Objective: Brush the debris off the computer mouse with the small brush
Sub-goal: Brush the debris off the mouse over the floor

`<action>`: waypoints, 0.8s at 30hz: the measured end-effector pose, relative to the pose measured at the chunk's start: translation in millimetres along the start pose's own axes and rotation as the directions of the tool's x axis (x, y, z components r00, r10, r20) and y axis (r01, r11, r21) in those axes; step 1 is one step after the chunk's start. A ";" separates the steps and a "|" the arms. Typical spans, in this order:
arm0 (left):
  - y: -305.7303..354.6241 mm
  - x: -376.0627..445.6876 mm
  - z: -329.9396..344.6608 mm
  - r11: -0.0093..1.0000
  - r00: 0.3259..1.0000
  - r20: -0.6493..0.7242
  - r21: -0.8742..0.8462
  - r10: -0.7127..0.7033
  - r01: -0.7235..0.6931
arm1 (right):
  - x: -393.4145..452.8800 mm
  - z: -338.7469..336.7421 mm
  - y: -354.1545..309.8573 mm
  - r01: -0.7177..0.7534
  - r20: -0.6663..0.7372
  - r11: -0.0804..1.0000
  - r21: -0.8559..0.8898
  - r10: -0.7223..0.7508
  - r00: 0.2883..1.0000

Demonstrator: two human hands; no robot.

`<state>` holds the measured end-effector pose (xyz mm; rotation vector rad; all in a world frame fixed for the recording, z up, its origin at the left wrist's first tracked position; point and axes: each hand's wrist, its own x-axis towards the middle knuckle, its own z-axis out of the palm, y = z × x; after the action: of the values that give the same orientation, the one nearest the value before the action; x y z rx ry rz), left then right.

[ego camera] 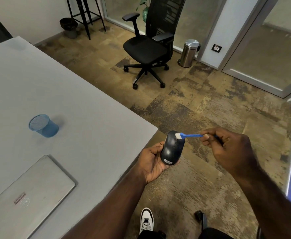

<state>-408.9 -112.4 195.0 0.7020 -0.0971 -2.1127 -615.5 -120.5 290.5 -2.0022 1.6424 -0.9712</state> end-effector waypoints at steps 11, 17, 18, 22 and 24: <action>-0.9 -0.6 -2.3 1.000 1.000 -0.007 -0.023 0.001 -0.001 | -1.1 -1.7 2.3 0.001 -0.051 1.000 0.008 -0.001 0.999; -1.2 -2.9 0.3 1.000 1.000 -0.021 -0.007 -0.008 0.008 | -0.7 8.0 11.2 -0.068 -0.034 0.988 -0.141 0.064 0.997; -1.5 -3.9 1.1 1.000 1.000 -0.022 -0.004 -0.010 0.009 | 1.2 7.6 14.0 -0.089 -0.053 0.982 -0.167 0.081 0.995; -1.8 -5.3 0.1 1.000 0.999 -0.034 -0.023 -0.016 0.016 | 4.1 3.9 13.2 -0.120 -0.104 0.992 -0.036 0.116 0.988; -1.1 -5.4 0.3 0.999 0.999 -0.035 -0.038 -0.016 0.015 | 2.2 7.8 7.4 -0.116 -0.072 0.991 0.067 0.120 0.990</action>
<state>-407.4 -107.6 197.3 0.7191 -0.0328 -2.1108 -614.9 -125.5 280.7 -1.8263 1.7274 -1.0536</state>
